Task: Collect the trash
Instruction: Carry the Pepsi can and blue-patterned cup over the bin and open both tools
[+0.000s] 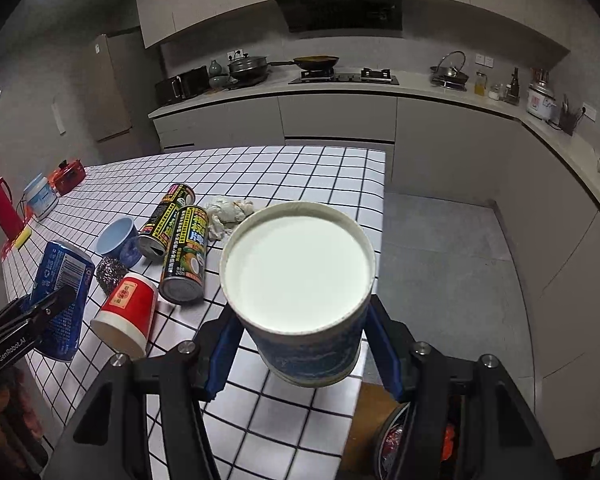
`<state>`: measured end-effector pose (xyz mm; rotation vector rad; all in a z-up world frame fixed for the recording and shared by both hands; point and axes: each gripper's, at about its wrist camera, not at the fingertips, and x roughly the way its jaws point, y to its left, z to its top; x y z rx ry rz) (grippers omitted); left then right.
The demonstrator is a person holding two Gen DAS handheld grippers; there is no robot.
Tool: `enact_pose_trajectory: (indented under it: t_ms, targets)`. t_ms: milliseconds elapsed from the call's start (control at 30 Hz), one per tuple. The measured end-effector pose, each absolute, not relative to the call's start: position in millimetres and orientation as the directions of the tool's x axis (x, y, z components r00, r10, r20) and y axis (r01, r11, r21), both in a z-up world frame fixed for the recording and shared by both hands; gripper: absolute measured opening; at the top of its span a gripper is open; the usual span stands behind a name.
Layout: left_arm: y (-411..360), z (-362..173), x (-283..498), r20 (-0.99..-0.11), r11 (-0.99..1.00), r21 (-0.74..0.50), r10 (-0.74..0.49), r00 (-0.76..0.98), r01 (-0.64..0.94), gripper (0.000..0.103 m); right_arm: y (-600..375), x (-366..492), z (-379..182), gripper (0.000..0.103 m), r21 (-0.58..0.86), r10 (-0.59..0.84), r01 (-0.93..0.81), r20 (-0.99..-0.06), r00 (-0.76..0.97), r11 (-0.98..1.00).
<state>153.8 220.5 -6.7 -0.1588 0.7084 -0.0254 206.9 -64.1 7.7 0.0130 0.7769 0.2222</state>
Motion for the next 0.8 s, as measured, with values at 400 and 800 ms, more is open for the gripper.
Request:
enact_pose_trajectory:
  t_ms: [400,800]
  targets:
    - [150,1,139,-0.631,0.985,-0.158,-0.158,0.759,0.073,0.055,-131,168,14,0.062,0.096,0.157,-0.125,-0.687,0.71,0.987]
    - [66,-3,125,-0.631,0.965,-0.168,-0.264,0.729,0.204,0.055,-213,125,11,0.062,0.091,0.074,-0.015,-0.692,0.718,0.996]
